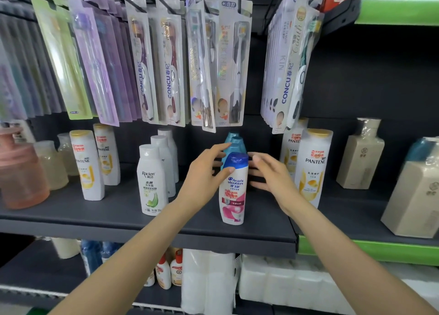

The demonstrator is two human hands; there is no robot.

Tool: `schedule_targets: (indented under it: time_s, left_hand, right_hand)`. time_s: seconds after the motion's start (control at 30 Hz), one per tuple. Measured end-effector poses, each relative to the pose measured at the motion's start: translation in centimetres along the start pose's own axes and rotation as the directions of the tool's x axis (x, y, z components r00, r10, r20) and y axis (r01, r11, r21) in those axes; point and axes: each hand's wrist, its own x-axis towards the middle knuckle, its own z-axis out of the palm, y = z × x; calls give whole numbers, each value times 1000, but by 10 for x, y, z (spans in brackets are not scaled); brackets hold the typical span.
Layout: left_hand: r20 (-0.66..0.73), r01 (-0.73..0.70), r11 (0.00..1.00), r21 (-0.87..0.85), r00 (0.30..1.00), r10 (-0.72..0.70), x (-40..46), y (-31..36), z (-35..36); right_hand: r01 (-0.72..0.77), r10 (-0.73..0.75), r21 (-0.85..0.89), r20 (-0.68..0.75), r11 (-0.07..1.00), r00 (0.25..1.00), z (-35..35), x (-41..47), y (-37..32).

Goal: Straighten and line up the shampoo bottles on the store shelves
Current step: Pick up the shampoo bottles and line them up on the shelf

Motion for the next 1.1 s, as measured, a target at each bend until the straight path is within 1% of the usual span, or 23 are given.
schedule_targets:
  time_s: [0.07, 0.13, 0.27, 0.43, 0.6, 0.7, 0.8, 0.97, 1.1]
  left_hand:
    - [26, -34, 997, 64, 999, 32, 5, 0, 0]
    - [46, -39, 996, 86, 998, 36, 8, -2, 1]
    - [34, -36, 995, 95, 999, 33, 8, -4, 4]
    - [-3, -13, 995, 101, 1000, 14, 8, -3, 7]
    - [-4, -1, 994, 109, 1000, 1, 8, -1, 7]
    - [0, 1, 992, 124, 1000, -1, 7, 0, 7]
    - [-8, 4, 993, 122, 1000, -3, 6, -1, 8]
    - [-25, 3, 993, 121, 1000, 0, 3, 0, 9]
    - [-40, 10, 988, 153, 999, -4, 2, 4, 11]
  right_hand:
    - [27, -30, -44, -66, 999, 997, -3, 10, -3]
    - [49, -60, -139, -78, 989, 995, -3, 23, -4]
    - [58, -58, -279, 6, 959, 998, 0, 45, -5]
    - [20, 9, -345, 82, 939, 997, 10, 60, -1]
    - [14, 9, -297, 76, 955, 997, 10, 60, 2]
    - [38, -19, -268, 73, 963, 997, 1, 51, -1]
    - [55, -49, -226, 33, 973, 998, -10, 38, -4]
    - [45, -52, -239, -20, 970, 998, -29, 15, -15]
    - [62, -76, -249, -47, 967, 996, -40, -3, -27]
